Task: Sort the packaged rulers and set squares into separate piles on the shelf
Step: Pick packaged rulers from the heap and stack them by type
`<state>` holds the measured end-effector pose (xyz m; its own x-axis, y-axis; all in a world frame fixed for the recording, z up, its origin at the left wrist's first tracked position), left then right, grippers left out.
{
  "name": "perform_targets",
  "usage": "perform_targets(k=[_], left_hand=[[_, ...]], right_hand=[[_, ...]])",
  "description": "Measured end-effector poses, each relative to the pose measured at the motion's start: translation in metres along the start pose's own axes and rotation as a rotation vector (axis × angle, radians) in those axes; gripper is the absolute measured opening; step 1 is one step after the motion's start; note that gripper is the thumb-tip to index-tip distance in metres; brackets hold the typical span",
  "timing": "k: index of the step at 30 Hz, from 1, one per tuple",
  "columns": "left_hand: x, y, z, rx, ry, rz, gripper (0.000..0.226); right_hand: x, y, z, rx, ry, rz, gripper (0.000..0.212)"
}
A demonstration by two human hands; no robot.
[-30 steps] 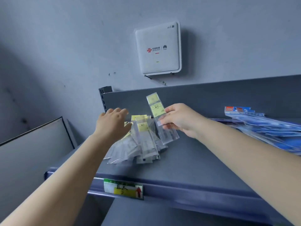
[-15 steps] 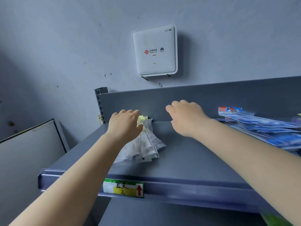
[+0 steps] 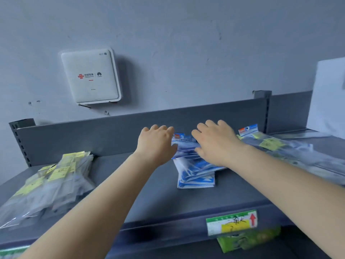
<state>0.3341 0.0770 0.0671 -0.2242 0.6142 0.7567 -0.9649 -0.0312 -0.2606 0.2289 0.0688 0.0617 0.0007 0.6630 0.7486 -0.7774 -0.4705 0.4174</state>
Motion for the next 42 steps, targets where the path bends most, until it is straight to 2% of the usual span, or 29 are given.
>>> perform_targets(k=[6, 17, 21, 24, 28, 32, 35, 36, 38, 42], left_hand=[[0.010, 0.109, 0.043, -0.092, 0.040, -0.071, 0.040], [-0.011, 0.220, 0.074, -0.082, -0.050, -0.115, 0.039], [-0.031, 0.243, 0.080, -0.047, -0.138, -0.154, 0.038], [-0.046, 0.250, 0.080, -0.018, -0.229, -0.187, 0.036], [-0.069, 0.258, 0.076, 0.054, -0.393, -0.269, 0.040], [-0.082, 0.259, 0.081, 0.071, -0.438, -0.288, 0.045], [-0.089, 0.264, 0.089, 0.103, -0.465, -0.349, 0.043], [-0.091, 0.267, 0.092, 0.116, -0.464, -0.366, 0.039], [-0.094, 0.271, 0.098, 0.157, -0.471, -0.404, 0.039], [-0.100, 0.275, 0.109, 0.250, -0.483, -0.452, 0.052]], right_hand=[[-0.009, 0.085, -0.047, -0.102, 0.026, 0.205, 0.043], [-0.063, 0.224, -0.118, -0.258, -0.088, 0.218, 0.031], [-0.091, 0.249, -0.131, -0.338, -0.183, 0.368, 0.038], [-0.118, 0.252, -0.135, -0.391, -0.331, 0.451, 0.051], [-0.142, 0.255, -0.136, -0.475, -0.405, 0.559, 0.049], [-0.153, 0.267, -0.136, -0.621, -0.389, 0.756, 0.045], [-0.158, 0.281, -0.136, -0.681, -0.302, 0.784, 0.017], [-0.159, 0.286, -0.137, -0.708, -0.253, 0.795, 0.014], [-0.160, 0.295, -0.137, -0.744, -0.166, 0.850, 0.014], [-0.157, 0.313, -0.136, -0.828, -0.047, 1.006, 0.013]])
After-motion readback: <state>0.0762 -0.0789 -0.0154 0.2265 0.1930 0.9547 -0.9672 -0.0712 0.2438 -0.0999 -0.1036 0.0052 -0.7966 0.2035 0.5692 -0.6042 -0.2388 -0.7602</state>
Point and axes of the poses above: each hand's wrist, its own z-axis towards the middle knuckle, its own x-axis out of the back of the hand, y = z × x, the point moved 8 cm from there along z, towards the middle knuckle, and after that the axes turned 5 degrees about y, right-handed, at the moved point
